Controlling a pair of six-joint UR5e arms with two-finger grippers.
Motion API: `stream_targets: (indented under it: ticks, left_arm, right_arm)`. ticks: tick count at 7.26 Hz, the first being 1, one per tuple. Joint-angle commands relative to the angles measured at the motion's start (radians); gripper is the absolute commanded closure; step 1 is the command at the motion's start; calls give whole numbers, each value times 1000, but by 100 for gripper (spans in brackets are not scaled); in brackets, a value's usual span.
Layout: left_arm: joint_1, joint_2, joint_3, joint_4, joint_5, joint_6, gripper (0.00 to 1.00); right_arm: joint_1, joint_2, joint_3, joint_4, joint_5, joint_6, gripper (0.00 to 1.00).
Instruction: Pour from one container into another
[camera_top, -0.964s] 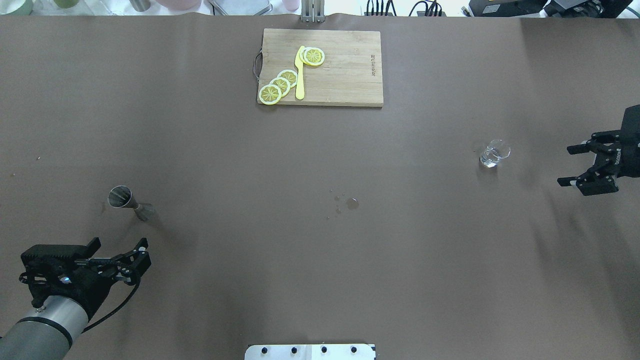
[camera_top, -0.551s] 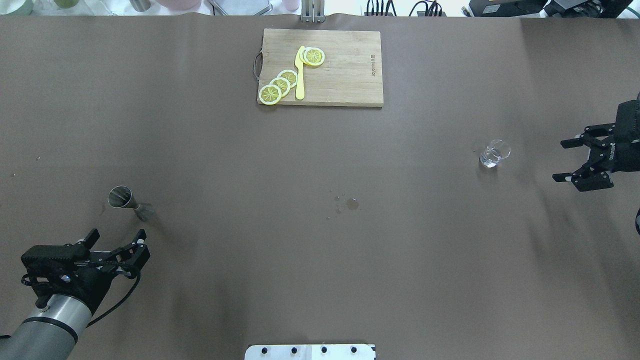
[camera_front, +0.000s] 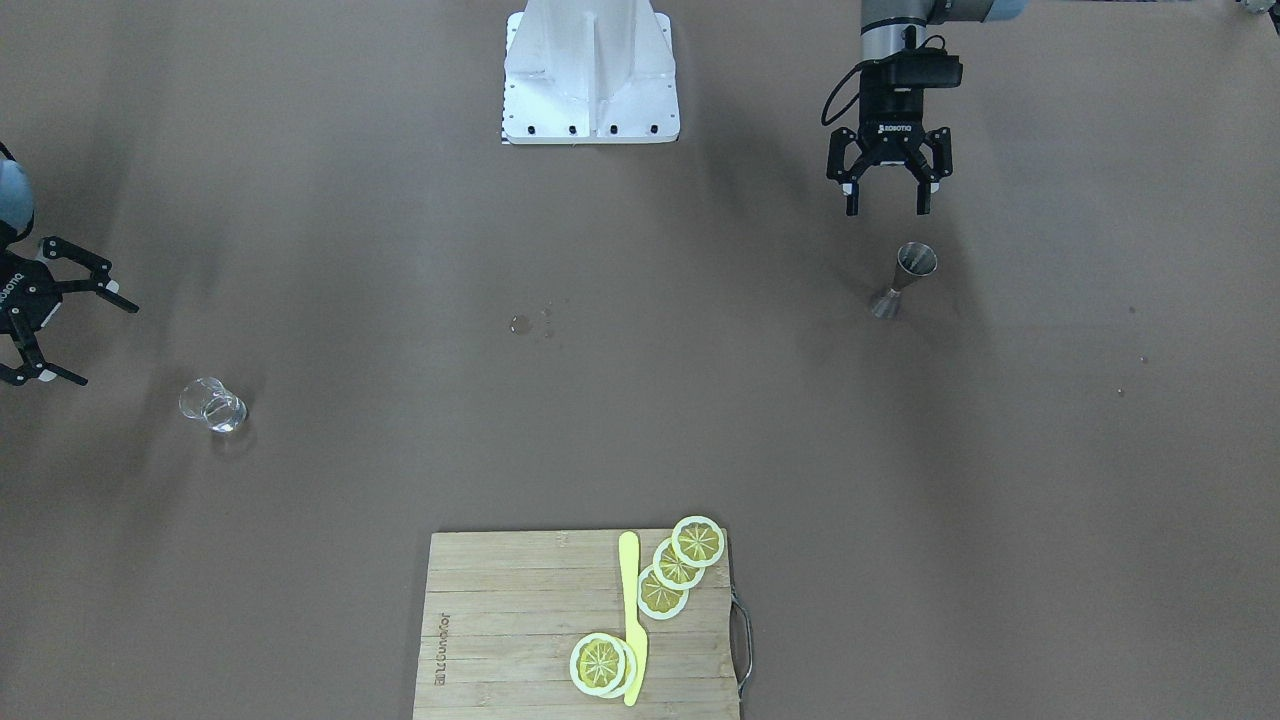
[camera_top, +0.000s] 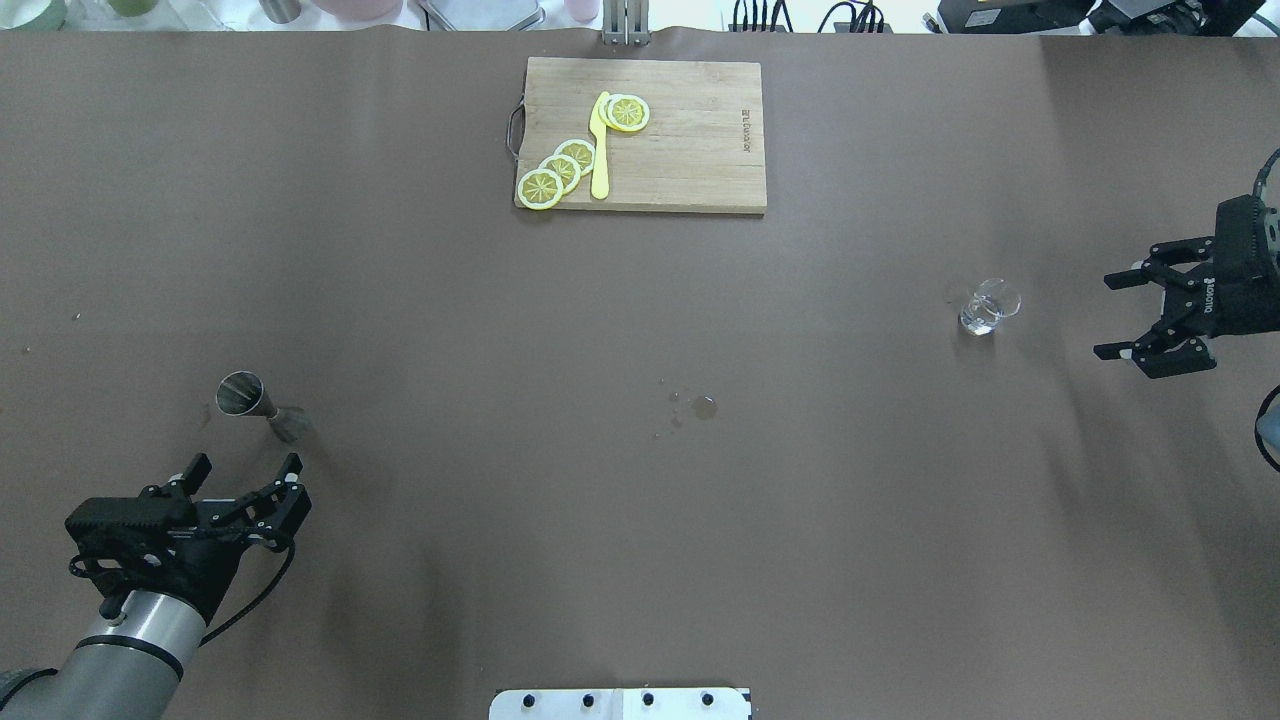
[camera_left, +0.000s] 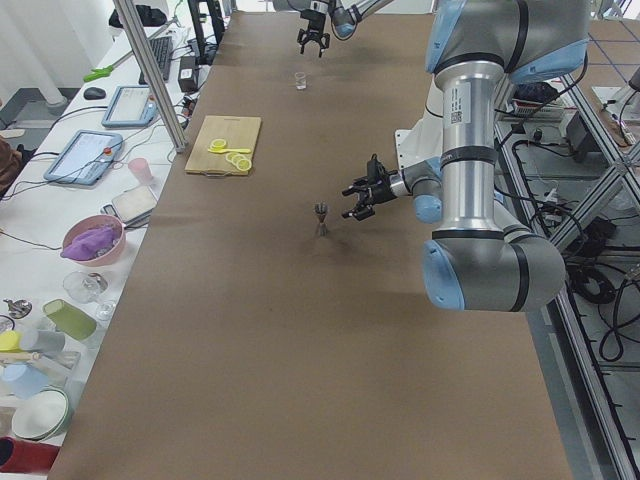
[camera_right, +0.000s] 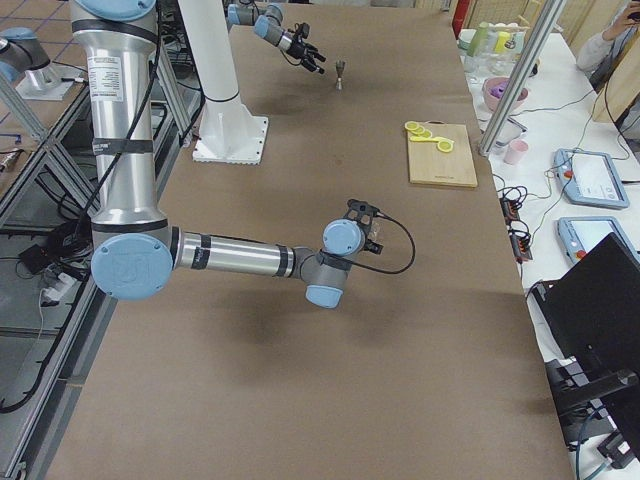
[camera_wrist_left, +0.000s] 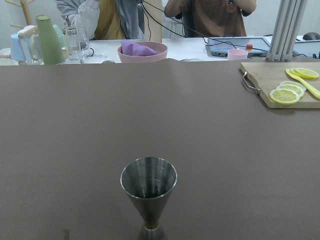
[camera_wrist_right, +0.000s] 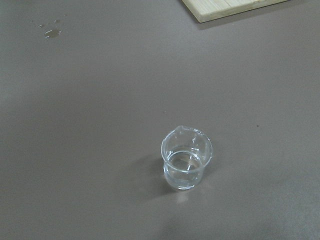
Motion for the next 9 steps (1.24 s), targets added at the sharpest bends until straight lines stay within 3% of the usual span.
stream_targets:
  ticks: [1,3,5,7,9]
  left_arm:
    - [7,-14,25,-1,28,-11,3]
    - [7,-24,57,-2,29,-14,3]
    - [7,-24,71,-2,49,-16,3]
    - [6,-27,81,-4,49,-17,3]
    - [-9,-53,123,-4,49,-21,3]
  right_arm:
    - [0,15,-3,1,1,-8,0]
    - [1,36,18,7,15,1,0]
    - [15,23,32,89,85,-62,0]
    - [14,30,-51,151,76,-89,1]
    - [12,108,-153,156,65,-117,1]
